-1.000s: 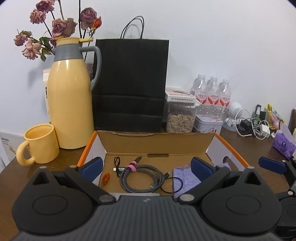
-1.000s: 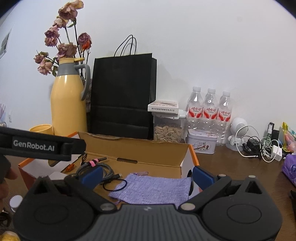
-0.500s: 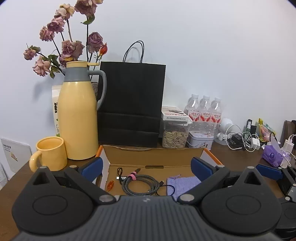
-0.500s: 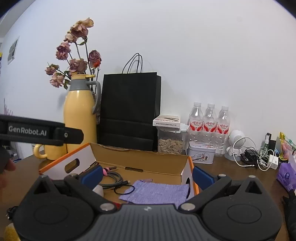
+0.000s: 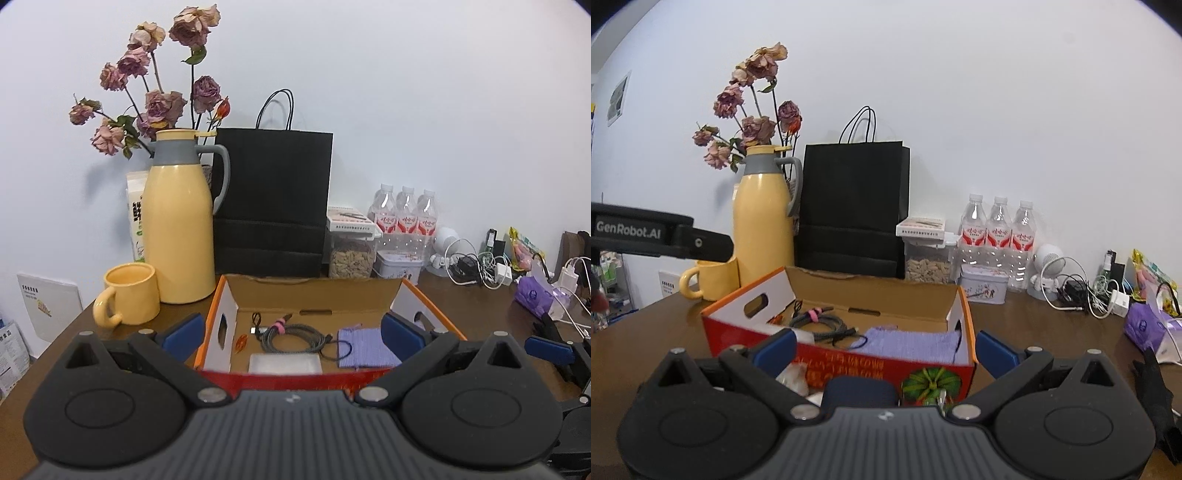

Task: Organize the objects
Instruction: 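Withdraw both grippers from the cardboard box back over the table, then grasp the navy pouch with the right gripper while the left gripper grasps a black cable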

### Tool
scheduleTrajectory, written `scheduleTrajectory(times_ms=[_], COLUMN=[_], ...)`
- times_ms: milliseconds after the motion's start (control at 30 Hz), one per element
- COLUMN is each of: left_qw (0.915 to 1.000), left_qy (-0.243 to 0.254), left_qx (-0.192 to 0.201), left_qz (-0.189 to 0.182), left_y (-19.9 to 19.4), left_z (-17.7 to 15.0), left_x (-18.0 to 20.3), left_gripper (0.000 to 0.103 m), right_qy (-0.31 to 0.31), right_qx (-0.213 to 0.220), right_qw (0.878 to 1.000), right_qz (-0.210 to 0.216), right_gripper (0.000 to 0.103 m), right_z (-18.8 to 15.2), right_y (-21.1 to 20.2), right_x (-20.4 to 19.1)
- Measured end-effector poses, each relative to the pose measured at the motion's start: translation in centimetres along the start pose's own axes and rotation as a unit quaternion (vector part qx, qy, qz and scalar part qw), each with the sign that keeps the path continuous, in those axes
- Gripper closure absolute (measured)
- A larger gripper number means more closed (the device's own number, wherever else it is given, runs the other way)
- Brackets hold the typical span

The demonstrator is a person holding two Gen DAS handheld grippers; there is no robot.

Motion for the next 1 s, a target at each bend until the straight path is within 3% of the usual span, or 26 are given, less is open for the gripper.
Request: scheduleTrajectory(times_ms=[500,1000], left_qw=[0.999,0.9952], left_qy=[-0.01,-0.038], left_qx=[-0.036,-0.081], left_qz=[0.025,0.04], left_y=[-4.7,-5.8], left_z=[-4.5,-9.4], left_x=[-2.7,-6.3], left_gripper=[0.0,0.0], right_qy=[-0.015,-0.01], right_qx=[-0.03,-0.086], right_qw=[0.999,0.996], right_qz=[0.003,0.009], right_gripper=[0.0,0.0], right_z=[-3.7,-8.0], right_y=[-4.1,-3.2], right_x=[-0.5,-0.8])
Point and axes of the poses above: each gripper's, at about its wrist camera, not at the fingertips, and y roughly the way its jaws point, x to its right, z to its top, the point moved 9 cm from there along y, roughly the way its jaws point, and after that the axes turned 6 degrees about -z, right-handed, at the moved point
